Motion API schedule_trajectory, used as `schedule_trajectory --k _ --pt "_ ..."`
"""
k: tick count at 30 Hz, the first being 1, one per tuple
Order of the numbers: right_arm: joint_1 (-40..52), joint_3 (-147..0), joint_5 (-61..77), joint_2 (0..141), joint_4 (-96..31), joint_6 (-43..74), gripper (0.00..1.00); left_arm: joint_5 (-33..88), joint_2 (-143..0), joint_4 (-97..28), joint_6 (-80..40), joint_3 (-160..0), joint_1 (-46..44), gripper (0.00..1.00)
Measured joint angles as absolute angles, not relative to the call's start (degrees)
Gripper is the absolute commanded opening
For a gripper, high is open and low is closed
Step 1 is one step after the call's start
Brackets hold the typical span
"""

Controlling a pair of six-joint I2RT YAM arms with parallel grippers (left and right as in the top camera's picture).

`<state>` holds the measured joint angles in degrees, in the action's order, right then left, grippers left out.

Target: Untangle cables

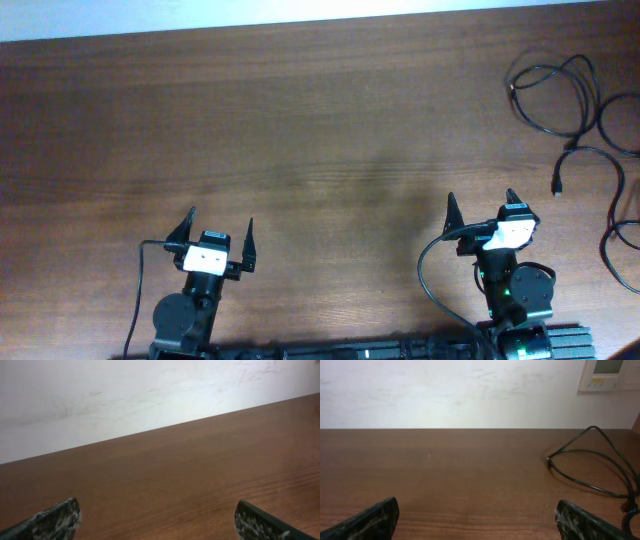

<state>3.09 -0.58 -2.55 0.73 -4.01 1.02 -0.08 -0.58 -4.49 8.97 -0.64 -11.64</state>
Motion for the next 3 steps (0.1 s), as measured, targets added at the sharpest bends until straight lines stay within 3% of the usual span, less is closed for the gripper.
schedule_trajectory --k 3 --pt "3.1 -0.6 -2.5 0.7 -4.0 1.0 0.99 -0.1 -0.6 -4.5 9.0 -0.6 -11.6 0.99"
